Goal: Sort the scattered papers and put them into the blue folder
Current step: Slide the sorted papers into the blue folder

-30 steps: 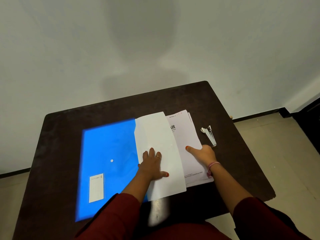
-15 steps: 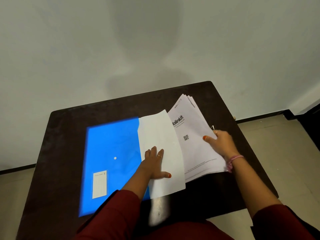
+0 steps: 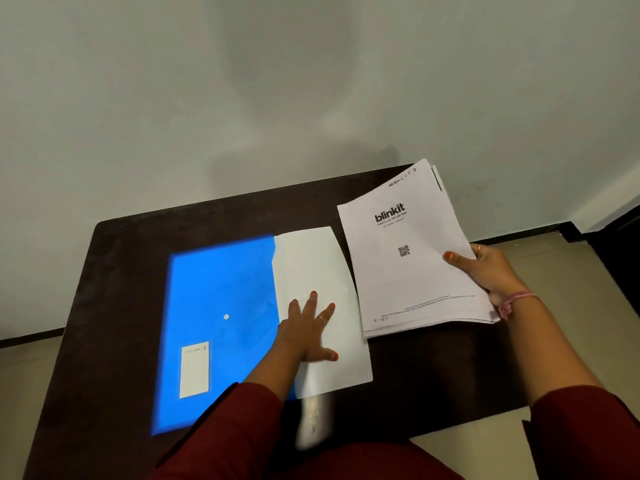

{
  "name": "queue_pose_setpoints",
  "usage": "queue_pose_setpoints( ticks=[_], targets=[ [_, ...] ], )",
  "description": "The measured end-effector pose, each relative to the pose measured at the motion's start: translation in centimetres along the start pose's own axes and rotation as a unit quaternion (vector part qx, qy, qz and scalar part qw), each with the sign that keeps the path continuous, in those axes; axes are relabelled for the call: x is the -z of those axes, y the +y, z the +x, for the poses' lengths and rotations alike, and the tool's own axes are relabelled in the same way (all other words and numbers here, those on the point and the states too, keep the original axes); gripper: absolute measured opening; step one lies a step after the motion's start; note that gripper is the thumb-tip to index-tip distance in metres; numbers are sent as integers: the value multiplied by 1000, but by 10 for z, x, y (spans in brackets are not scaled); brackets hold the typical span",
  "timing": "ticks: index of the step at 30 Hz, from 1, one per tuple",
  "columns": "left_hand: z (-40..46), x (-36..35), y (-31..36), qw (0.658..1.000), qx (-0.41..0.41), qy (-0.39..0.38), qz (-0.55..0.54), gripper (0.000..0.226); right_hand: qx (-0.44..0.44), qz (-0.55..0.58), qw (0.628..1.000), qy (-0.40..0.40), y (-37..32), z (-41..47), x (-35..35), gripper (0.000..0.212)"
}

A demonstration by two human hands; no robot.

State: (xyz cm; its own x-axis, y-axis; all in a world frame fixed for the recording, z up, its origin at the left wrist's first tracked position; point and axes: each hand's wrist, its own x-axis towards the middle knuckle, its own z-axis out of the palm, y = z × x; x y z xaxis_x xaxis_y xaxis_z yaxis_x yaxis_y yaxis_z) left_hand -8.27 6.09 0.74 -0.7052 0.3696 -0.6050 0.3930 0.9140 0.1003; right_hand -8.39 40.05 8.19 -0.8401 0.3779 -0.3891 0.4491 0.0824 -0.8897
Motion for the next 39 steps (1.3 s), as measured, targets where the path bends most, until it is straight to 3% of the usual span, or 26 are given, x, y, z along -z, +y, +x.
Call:
queue_pose_setpoints(
  ticks=[4,12,19,28,34,37,39],
  targets=[
    [-4,13,-10,999,3,24,-46,83,-73,70,994,-52,11,-10,-31,10],
    [-14,13,-23,998,6,24,-54,87,-165,78,977,-114,51,-18,-74,22],
    [-15,9,-21,998,19,24,-60,87,-125,-23,985,-117,61,-14,-83,14],
    [-15,3,-19,995,24,29,-93,86,-86,-125,986,-68,61,-12,-90,36],
    [-17,-8,-15,982,33,71,-170,66,-50,-348,933,-77,60,-14,-77,52],
    [-15,-7,-16,970,48,112,-211,44,-45,-392,916,-65,61,-13,-71,47],
    [-11,-2,-17,942,76,148,-292,35,-19,-386,921,-40,60,-15,-71,40]
  ],
)
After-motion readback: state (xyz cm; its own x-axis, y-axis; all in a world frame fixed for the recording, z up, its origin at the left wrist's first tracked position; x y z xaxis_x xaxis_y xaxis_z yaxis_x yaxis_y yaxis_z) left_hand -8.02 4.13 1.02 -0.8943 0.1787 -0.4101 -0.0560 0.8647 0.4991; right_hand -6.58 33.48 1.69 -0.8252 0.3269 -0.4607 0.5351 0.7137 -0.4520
